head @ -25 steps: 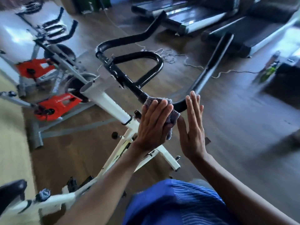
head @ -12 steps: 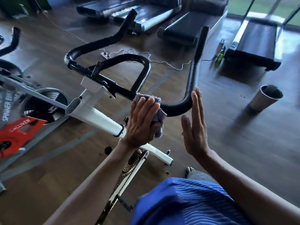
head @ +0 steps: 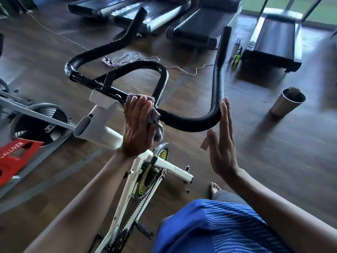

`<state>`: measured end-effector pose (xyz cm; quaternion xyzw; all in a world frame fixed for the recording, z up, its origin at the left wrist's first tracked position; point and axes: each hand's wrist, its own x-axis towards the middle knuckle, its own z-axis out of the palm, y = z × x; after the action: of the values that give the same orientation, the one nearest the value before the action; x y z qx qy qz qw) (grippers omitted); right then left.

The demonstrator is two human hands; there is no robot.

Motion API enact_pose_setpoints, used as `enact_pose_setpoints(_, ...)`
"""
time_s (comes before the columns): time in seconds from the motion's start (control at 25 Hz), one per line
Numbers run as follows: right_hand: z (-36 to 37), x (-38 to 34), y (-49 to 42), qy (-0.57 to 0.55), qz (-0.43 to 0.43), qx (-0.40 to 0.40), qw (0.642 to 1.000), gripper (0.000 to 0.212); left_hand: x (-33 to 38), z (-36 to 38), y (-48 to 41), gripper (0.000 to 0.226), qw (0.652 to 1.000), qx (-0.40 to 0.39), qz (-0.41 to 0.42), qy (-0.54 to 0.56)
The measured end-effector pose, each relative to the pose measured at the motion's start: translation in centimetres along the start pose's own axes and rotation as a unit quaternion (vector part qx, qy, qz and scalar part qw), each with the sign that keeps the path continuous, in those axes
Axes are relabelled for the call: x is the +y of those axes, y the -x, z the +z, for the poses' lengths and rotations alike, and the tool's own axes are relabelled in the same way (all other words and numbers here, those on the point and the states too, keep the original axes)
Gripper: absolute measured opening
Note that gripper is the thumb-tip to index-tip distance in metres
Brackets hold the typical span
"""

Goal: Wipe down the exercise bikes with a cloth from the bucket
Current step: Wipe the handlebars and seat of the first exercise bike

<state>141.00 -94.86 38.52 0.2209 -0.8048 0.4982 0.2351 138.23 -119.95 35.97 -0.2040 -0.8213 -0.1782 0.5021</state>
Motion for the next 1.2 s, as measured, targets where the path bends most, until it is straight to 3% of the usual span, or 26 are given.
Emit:
enact_pose_setpoints(0.32, -1.7, -0.4, -0.2, 0.008, 0.025, -0.038, 0.999, 0.064, 3.0, -2.2, -1.0, 0.049, 0.99, -0.07, -0.119, 0.025)
enact_pose_setpoints(0.44, -2.8, -0.7, -0.7, 0.009, 0.046, -0.056, 0.997, 0.058, 5.7, -3.9, -2.8, 0.05, 0.973, -0.069, -0.213, 0.058)
enact_pose_setpoints(0.72, -4.5, -3.5, -6.8, -0.043, 0.039, -0.139, 0.989, 0.031, 14.7, -6.6, -8.9, 0.064, 0.902, -0.064, -0.427, 0.032)
enact_pose_setpoints(0.92, -5.2, -5.1, -10.8, -0.083, 0.034, -0.242, 0.966, 0.03, 18.4, -2.8, -12.9, 0.077, 0.845, -0.143, -0.514, -0.031)
enact_pose_setpoints(1.04, -5.9, -6.0, -12.3, -0.104, 0.043, -0.3, 0.947, 0.035, 18.6, -1.0, -14.0, 0.066, 0.81, -0.179, -0.554, -0.075)
enact_pose_setpoints(1.12, -6.1, -7.2, -12.8, -0.099, 0.039, -0.334, 0.936, 0.038, 18.6, -1.3, -14.7, 0.072, 0.779, -0.193, -0.596, -0.024)
enact_pose_setpoints(1.2, -5.7, -8.5, -13.1, -0.09, 0.039, -0.38, 0.92, 0.037, 18.4, -2.3, -15.1, 0.067, 0.738, -0.129, -0.653, 0.111)
